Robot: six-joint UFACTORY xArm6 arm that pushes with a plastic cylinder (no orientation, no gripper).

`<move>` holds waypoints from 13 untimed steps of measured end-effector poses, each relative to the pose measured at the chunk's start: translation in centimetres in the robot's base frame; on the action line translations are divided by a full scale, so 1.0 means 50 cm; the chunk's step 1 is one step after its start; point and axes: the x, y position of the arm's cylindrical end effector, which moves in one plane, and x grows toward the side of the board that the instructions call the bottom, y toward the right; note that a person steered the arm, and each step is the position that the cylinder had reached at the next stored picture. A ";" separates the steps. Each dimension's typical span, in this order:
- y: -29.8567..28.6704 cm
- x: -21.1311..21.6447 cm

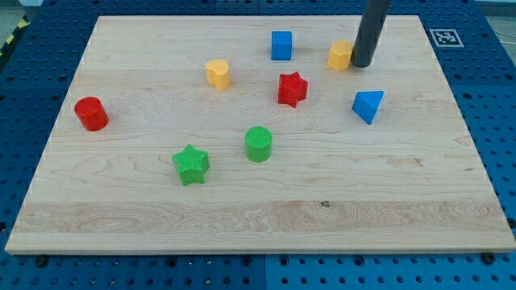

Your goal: Move the yellow hexagon close to the right side of the blue cube

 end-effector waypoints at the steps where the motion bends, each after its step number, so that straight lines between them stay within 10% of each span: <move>1: -0.028 0.000; 8: -0.181 0.006; 13: -0.344 0.309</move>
